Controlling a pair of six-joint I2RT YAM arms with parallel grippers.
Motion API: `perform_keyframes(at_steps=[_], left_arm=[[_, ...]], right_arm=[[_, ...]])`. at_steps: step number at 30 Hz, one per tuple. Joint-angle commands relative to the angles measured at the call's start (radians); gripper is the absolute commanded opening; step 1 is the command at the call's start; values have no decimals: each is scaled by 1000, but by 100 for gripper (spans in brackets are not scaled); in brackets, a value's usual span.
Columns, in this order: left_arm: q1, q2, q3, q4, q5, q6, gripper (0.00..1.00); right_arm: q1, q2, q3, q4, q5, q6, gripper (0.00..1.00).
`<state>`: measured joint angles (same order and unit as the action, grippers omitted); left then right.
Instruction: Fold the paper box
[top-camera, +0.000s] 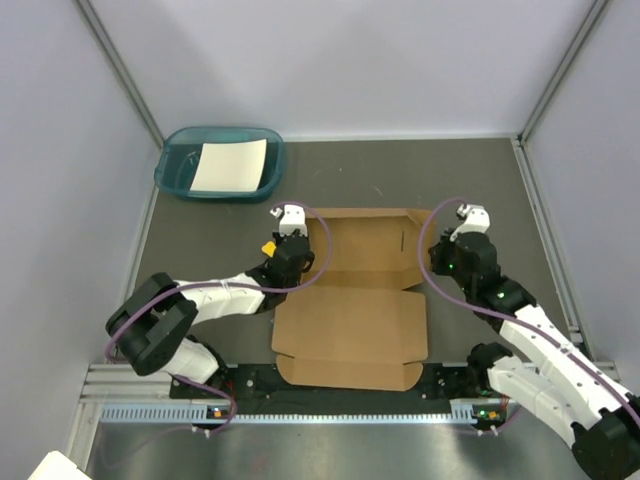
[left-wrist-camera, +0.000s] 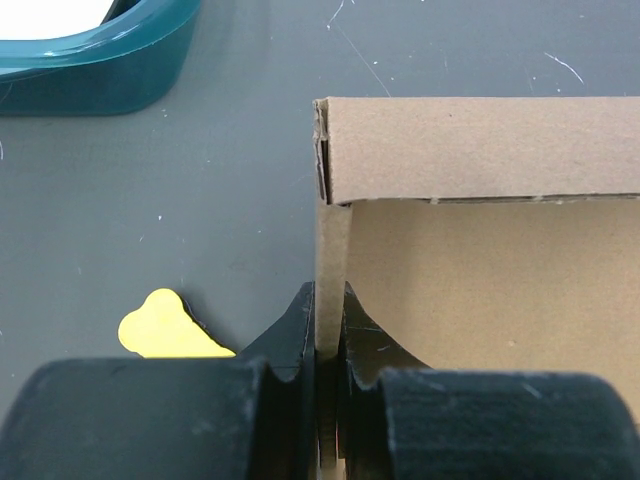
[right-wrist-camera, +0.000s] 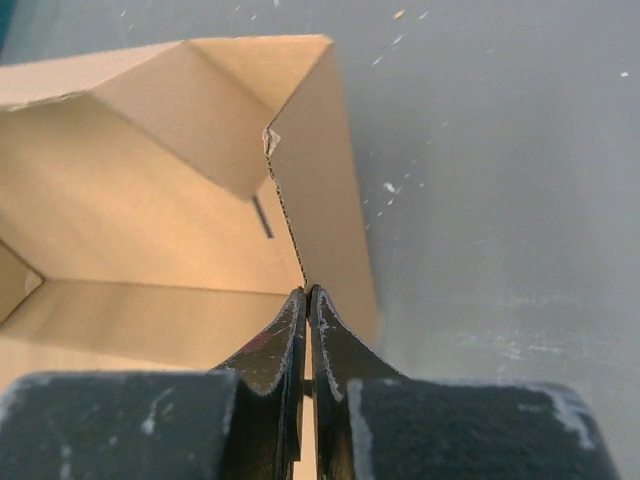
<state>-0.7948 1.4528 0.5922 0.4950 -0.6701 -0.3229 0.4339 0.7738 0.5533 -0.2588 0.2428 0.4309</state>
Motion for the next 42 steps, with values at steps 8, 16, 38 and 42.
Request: perform_keyframes(at_steps=[8,16,38,42], left_arm=[[-3,44,29,-18,24,19,0],[-6,61,-26,103,38,45,0],[-40,115,-358,921,106,239,0],[-44,127,-342,903,109,274,0]], right_arm=[[190,-5,-12,-7,39,51,0],[215,2,-44,111,-75,35,0],[233,111,-3,66,-108,-40,0],[233,102,7,40,-79,-55,0]])
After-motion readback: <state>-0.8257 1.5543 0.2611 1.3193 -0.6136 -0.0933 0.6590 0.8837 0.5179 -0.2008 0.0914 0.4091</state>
